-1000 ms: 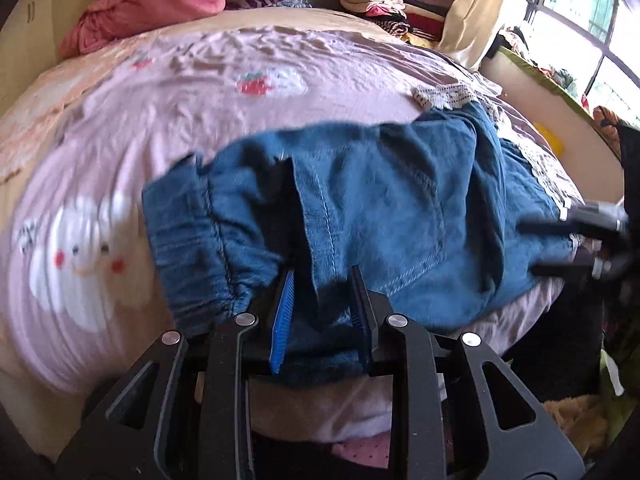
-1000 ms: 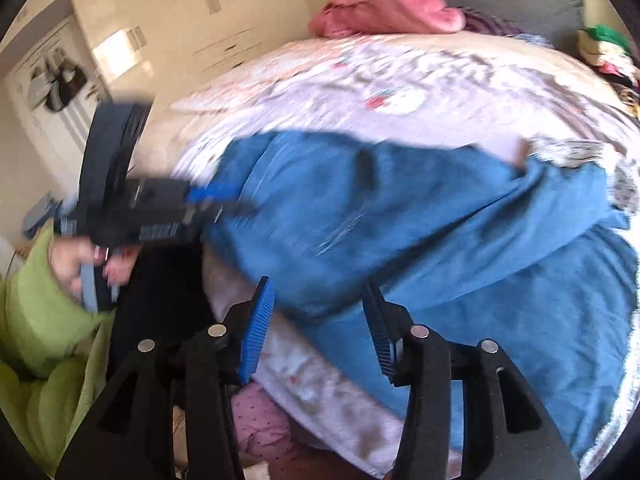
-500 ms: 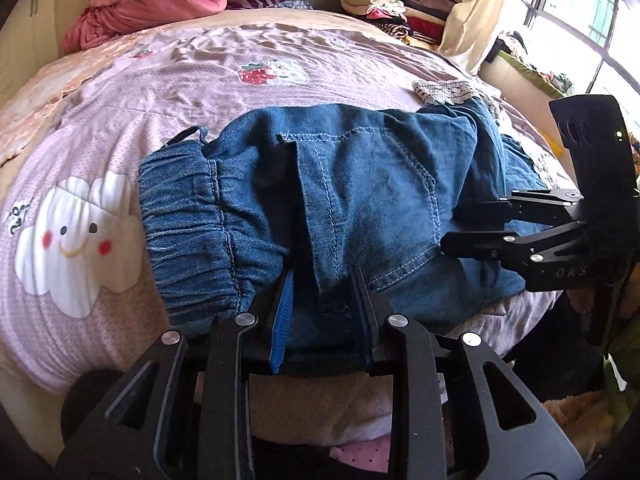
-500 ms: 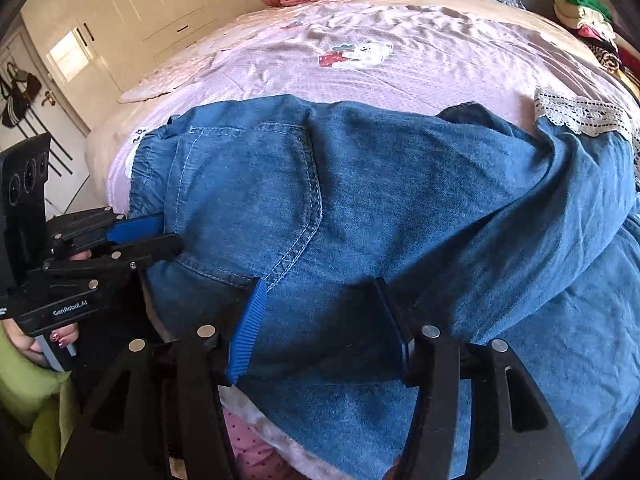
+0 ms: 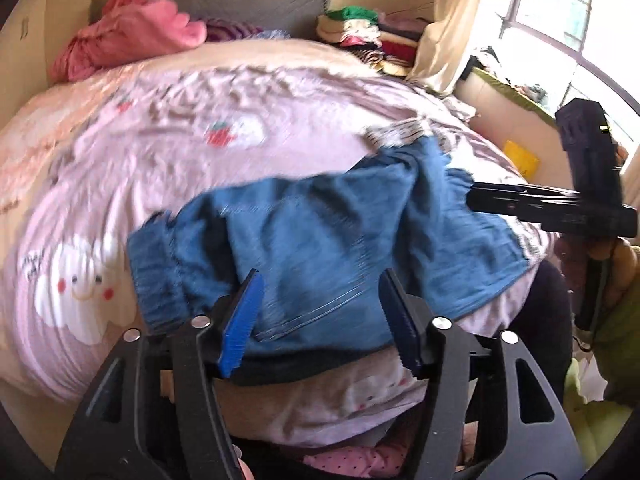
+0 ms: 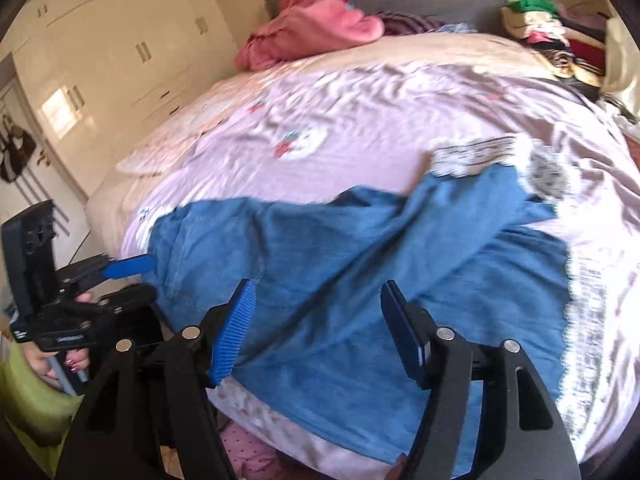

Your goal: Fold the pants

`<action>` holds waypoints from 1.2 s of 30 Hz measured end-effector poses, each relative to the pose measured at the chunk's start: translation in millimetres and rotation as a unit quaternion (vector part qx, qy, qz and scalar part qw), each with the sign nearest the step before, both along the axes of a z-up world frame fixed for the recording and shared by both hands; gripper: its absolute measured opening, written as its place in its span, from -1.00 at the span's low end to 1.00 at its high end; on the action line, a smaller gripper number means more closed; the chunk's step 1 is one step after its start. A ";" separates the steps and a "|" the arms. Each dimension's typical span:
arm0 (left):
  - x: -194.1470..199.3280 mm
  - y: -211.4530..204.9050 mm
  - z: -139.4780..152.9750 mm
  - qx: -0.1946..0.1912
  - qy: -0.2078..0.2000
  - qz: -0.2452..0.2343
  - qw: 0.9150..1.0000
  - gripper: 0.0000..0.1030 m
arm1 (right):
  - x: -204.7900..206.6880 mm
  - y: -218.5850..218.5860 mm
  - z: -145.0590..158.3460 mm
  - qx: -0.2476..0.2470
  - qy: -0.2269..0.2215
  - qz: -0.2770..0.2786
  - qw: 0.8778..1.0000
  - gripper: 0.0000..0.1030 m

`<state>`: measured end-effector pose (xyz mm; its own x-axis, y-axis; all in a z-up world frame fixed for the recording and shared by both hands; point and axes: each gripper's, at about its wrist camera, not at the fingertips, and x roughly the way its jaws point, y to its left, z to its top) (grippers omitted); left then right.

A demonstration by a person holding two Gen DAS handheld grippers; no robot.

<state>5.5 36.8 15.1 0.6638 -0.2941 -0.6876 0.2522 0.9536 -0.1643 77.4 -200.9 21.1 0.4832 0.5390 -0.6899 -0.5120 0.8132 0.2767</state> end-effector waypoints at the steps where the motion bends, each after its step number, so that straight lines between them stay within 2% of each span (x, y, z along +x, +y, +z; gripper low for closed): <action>1: 0.0 -6.5 4.8 -0.001 -0.004 -0.009 1.000 0.07 | -0.2 -5.2 0.5 -0.001 -0.003 -0.007 1.000 0.31; 5: 8.2 -27.1 9.8 -0.010 -0.006 -0.033 0.999 0.16 | 4.0 -25.1 5.9 0.005 -0.015 -0.035 0.999 0.39; 12: 34.0 -60.4 -11.2 -0.023 0.026 -0.059 0.998 0.16 | 12.3 -43.0 19.4 -0.003 -0.043 -0.056 0.997 0.49; 23: 66.1 -94.4 -37.0 -0.049 0.069 -0.084 0.993 0.15 | 57.0 -17.3 20.9 -0.054 -0.055 -0.034 0.996 0.56; 29: 86.3 -108.7 -49.8 -0.057 0.088 -0.087 0.991 -0.09 | 93.3 1.2 15.8 -0.086 -0.053 -0.032 0.994 0.56; 33: 100.1 -107.0 -65.6 -0.071 0.116 -0.061 0.989 -0.43 | 118.5 17.7 7.9 -0.109 -0.049 -0.028 0.992 0.56; 36: 99.3 -111.3 -67.2 -0.063 0.107 -0.071 0.990 -0.46 | 140.5 29.9 -3.4 -0.136 -0.042 -0.033 0.989 0.56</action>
<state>104.8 -74.4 -52.2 0.4524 -0.4665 -0.7601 0.3289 0.8795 -0.3440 217.9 -171.0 17.7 0.5728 0.3033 -0.7615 -0.4662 0.8847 0.0017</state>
